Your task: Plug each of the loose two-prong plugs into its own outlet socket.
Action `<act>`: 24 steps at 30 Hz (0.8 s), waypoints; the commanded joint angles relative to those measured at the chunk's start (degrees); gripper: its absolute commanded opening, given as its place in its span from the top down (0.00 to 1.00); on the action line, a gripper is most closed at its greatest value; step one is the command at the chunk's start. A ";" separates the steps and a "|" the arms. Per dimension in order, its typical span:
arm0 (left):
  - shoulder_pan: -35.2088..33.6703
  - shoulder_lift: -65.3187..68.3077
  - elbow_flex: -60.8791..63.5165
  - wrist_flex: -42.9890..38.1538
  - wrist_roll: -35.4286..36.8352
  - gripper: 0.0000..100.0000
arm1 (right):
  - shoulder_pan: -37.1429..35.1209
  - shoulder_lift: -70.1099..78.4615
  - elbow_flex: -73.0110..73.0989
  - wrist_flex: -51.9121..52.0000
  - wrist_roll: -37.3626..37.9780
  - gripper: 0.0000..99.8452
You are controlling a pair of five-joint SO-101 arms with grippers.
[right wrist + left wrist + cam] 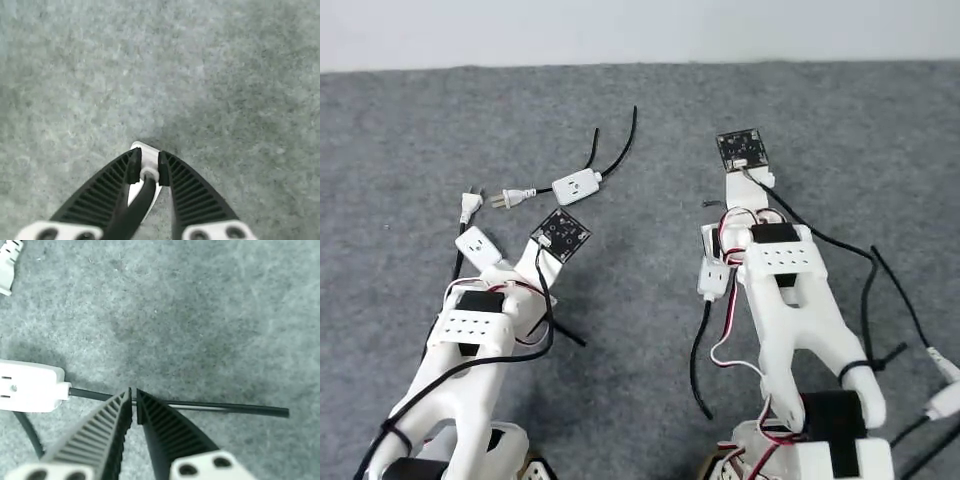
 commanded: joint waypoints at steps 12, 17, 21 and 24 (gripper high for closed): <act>-0.35 -1.41 -0.40 -1.41 0.44 0.99 | 0.13 6.37 -3.52 2.68 5.80 0.99; -1.58 -1.41 -0.48 -1.41 0.44 0.99 | 0.13 8.84 -3.52 4.18 8.18 0.99; -1.49 -1.41 -0.48 -1.41 0.44 0.99 | -0.84 7.78 -3.60 4.26 6.77 0.94; -1.49 -1.41 -0.48 -1.41 0.44 0.99 | -2.51 7.16 -3.52 4.88 -1.23 0.81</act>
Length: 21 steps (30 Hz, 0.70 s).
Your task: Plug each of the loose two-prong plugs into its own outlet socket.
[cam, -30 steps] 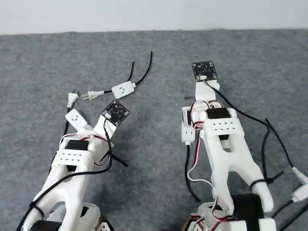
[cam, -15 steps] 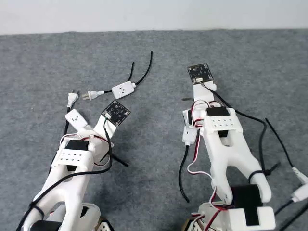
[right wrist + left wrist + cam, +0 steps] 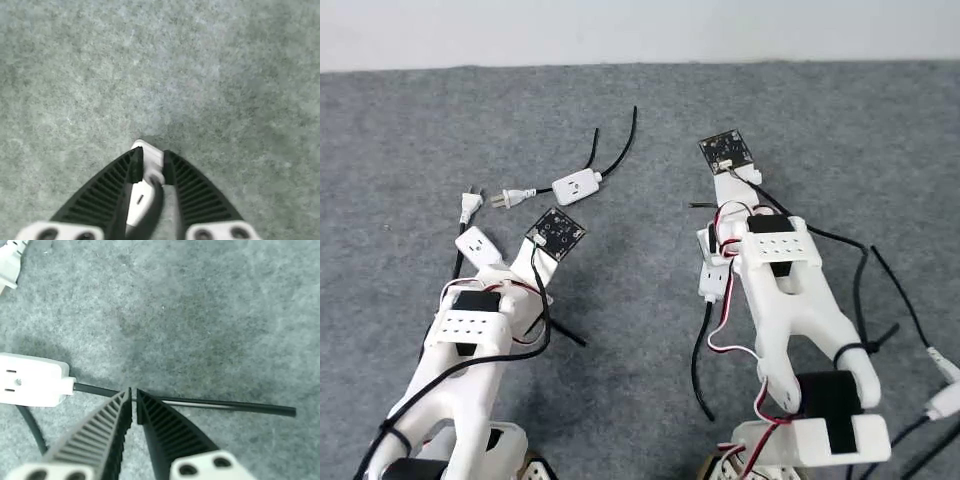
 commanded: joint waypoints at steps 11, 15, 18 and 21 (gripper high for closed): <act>-0.70 -1.41 -0.57 -1.41 0.44 0.99 | -6.46 2.77 -3.25 6.81 -19.52 0.78; -0.70 -1.41 -0.57 -1.41 0.44 0.99 | -6.20 6.02 -4.31 7.52 -19.34 0.80; -0.79 -1.41 -0.57 -1.41 0.44 0.99 | -4.53 7.78 -6.68 7.60 -19.25 0.91; -0.79 -1.41 -0.48 -1.41 0.44 0.99 | -0.66 7.60 -7.74 7.78 -18.73 0.98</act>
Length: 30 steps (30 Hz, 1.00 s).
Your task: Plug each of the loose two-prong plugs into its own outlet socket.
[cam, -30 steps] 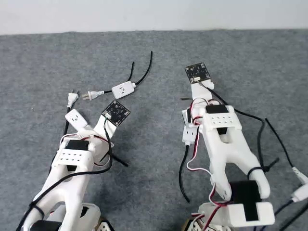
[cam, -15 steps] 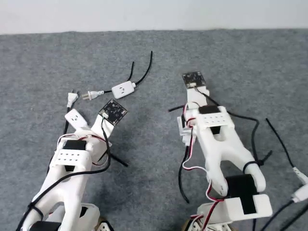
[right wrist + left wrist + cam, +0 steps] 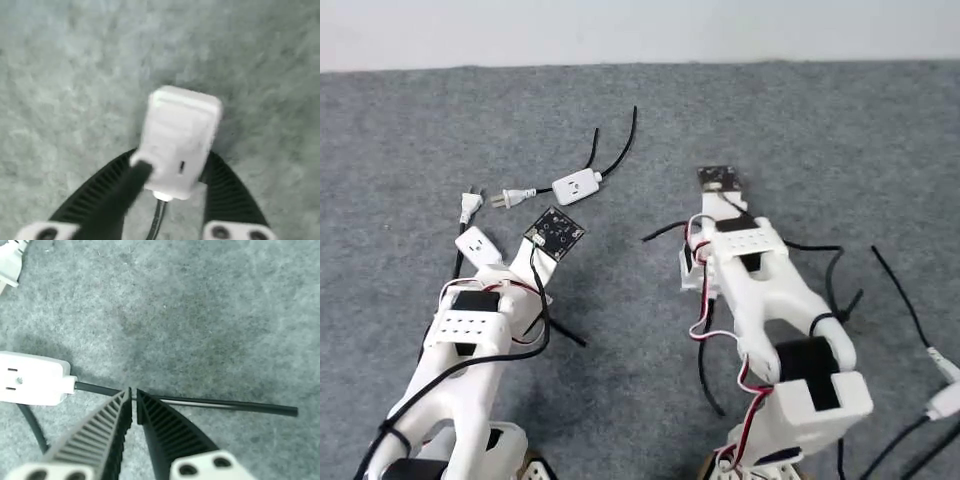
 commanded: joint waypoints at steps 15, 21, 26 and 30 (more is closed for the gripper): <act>-0.26 -1.41 -0.57 -2.46 0.53 0.99 | 46.20 -20.18 -2.55 9.80 17.76 0.99; -0.26 -1.41 -0.48 -2.46 0.53 0.99 | 57.89 -14.20 -1.93 -0.66 22.77 0.99; -0.26 -1.41 -0.48 -2.46 0.53 0.99 | 58.59 -5.58 -7.12 0.66 24.53 0.88; -0.26 -1.49 -0.48 -2.46 0.53 0.98 | 58.33 0.13 -13.80 9.45 23.74 0.76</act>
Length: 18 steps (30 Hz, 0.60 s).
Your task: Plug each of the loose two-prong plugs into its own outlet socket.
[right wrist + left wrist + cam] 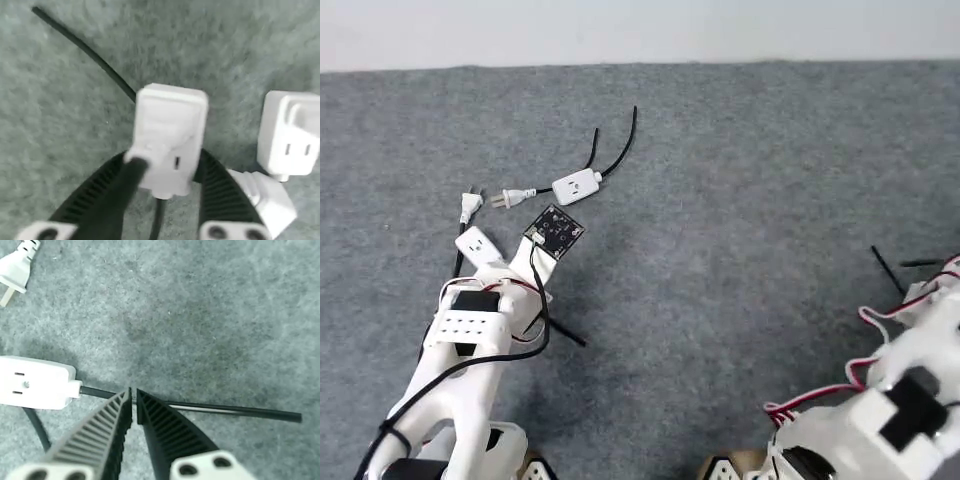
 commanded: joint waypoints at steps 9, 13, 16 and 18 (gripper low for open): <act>-8.35 -3.69 -1.27 -8.09 7.47 0.98 | -3.56 -2.33 -29.71 36.09 5.71 0.75; -12.40 -8.26 -1.10 -8.62 13.27 0.89 | -7.25 -10.07 -31.38 42.95 3.43 0.75; -13.10 -8.79 -0.40 -9.93 14.68 0.85 | -13.05 -16.04 -27.87 44.44 0.00 0.75; -13.27 -8.70 -0.31 -10.90 14.68 0.85 | -19.21 -19.21 -24.00 44.09 -2.99 0.75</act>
